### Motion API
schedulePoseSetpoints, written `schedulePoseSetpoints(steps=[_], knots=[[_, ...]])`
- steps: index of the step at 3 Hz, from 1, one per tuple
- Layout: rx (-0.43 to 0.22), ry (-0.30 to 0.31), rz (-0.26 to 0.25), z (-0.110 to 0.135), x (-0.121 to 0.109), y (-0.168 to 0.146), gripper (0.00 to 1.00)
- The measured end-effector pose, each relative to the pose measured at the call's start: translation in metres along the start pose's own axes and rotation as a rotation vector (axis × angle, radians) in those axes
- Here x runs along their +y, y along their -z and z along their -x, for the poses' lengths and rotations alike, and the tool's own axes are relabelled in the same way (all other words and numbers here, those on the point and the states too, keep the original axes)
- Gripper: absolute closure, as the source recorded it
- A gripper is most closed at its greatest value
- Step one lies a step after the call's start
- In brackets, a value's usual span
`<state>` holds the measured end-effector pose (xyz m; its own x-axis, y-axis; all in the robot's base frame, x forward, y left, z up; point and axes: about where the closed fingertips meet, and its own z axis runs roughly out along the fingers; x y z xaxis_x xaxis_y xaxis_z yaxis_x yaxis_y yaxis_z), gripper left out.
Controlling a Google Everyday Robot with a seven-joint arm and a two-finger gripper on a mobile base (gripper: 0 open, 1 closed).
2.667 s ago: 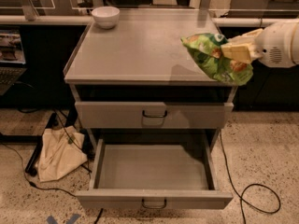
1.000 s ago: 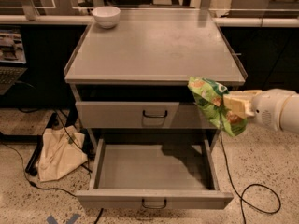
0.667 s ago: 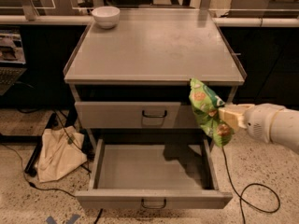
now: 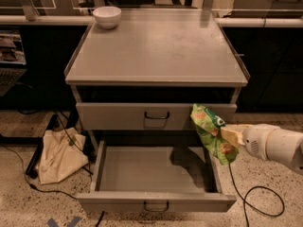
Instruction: Place green rice chip bag into middle drawer
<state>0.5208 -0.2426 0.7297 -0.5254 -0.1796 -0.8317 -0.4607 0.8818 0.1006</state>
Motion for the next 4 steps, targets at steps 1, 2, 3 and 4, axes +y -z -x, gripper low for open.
schedulePoseSetpoints(steps=[1, 2, 3, 4], knots=[[0.000, 0.000, 0.000, 0.000, 0.000, 0.000, 1.00], [-0.011, -0.035, -0.025, -0.015, 0.000, -0.009, 1.00], [-0.007, -0.099, -0.065, -0.051, -0.006, -0.026, 1.00], [0.030, -0.172, -0.098, -0.096, -0.014, -0.041, 1.00]])
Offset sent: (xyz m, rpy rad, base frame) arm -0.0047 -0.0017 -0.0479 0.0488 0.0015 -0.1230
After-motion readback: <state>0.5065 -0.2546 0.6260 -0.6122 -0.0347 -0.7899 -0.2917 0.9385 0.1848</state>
